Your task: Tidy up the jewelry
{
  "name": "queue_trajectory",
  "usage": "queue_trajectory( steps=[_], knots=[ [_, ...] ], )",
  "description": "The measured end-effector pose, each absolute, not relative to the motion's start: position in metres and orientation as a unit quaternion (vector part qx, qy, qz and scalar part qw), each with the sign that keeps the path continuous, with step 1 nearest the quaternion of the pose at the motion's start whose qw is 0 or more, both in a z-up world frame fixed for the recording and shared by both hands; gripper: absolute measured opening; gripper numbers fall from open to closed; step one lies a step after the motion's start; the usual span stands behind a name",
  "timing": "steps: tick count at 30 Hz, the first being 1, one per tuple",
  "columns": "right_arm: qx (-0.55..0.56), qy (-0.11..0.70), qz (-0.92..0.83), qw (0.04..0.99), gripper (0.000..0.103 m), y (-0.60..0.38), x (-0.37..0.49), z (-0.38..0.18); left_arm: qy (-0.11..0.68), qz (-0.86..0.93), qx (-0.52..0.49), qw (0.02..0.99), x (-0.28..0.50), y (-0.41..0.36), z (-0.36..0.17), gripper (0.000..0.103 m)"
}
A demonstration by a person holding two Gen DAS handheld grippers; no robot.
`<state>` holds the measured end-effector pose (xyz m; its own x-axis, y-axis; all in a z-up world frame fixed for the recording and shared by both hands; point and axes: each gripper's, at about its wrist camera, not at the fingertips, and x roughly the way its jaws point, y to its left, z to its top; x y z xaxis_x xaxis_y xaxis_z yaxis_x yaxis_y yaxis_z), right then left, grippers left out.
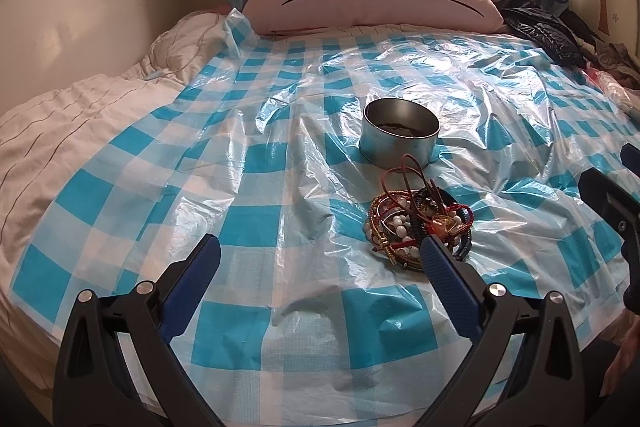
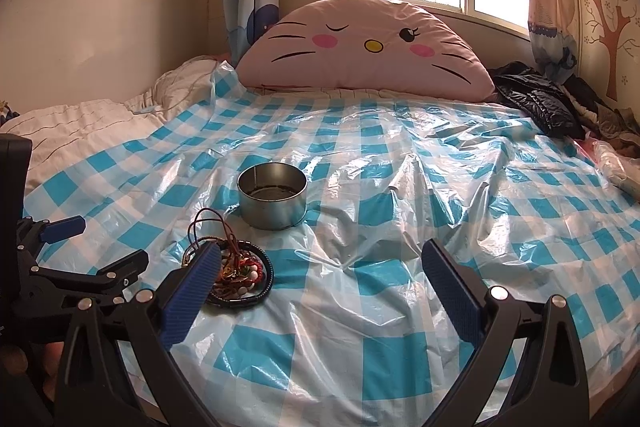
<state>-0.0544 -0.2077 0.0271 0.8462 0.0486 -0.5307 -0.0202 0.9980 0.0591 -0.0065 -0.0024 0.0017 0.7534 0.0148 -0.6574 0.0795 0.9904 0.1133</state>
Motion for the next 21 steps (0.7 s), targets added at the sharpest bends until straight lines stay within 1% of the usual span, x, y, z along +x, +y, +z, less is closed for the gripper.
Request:
queue_trajectory(
  steps=[21],
  knots=[
    [0.022,0.28,0.02,0.959,0.096,-0.2035,-0.053,0.0251,0.35,-0.017,0.067,0.934,-0.0063,-0.0014,0.0018,0.097]
  ],
)
